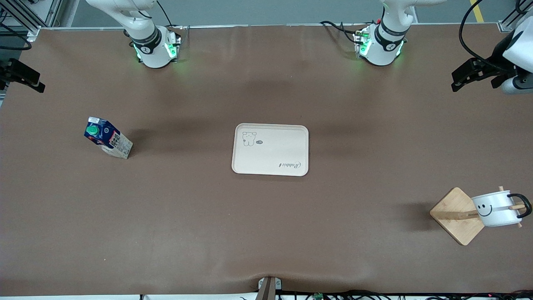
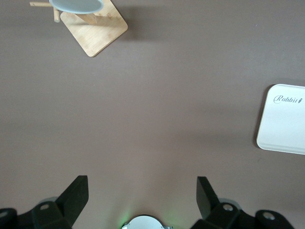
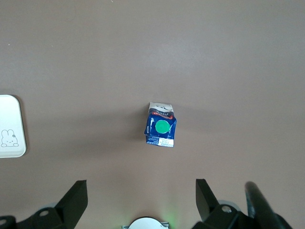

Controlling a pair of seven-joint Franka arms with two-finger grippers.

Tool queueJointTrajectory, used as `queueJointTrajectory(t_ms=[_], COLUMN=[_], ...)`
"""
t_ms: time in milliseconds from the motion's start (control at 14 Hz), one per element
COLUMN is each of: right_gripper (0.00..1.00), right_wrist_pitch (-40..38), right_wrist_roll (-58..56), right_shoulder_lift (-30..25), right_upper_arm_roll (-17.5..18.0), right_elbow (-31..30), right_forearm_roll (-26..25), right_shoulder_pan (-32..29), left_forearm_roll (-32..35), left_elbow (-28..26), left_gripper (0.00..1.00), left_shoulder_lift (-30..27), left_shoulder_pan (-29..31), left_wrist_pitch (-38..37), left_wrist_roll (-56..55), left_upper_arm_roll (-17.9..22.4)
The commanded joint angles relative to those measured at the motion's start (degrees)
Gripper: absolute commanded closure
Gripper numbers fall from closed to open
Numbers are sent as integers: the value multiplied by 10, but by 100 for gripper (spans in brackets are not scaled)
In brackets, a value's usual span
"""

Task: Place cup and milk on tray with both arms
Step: 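Move the left gripper down toward the white mug on the wooden stand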

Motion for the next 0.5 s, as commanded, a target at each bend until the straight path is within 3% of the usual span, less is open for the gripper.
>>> queueJointTrajectory(t_ms=[0,429], right_gripper=[0,0], right_wrist_pitch=[-7,-7], right_wrist_roll=[8,8], right_shoulder_lift=[6,7], right_upper_arm_roll=[0,0], right_elbow=[12,12], right_forearm_roll=[0,0], right_shoulder_pan=[-3,-4], left_forearm_roll=[11,24], left_elbow=[17,35], left_gripper=[0,0], left_shoulder_lift=[8,40], left_shoulder_pan=[2,5], left_wrist_pitch=[-12,-10], left_wrist_roll=[4,5], left_upper_arm_roll=[-1,3])
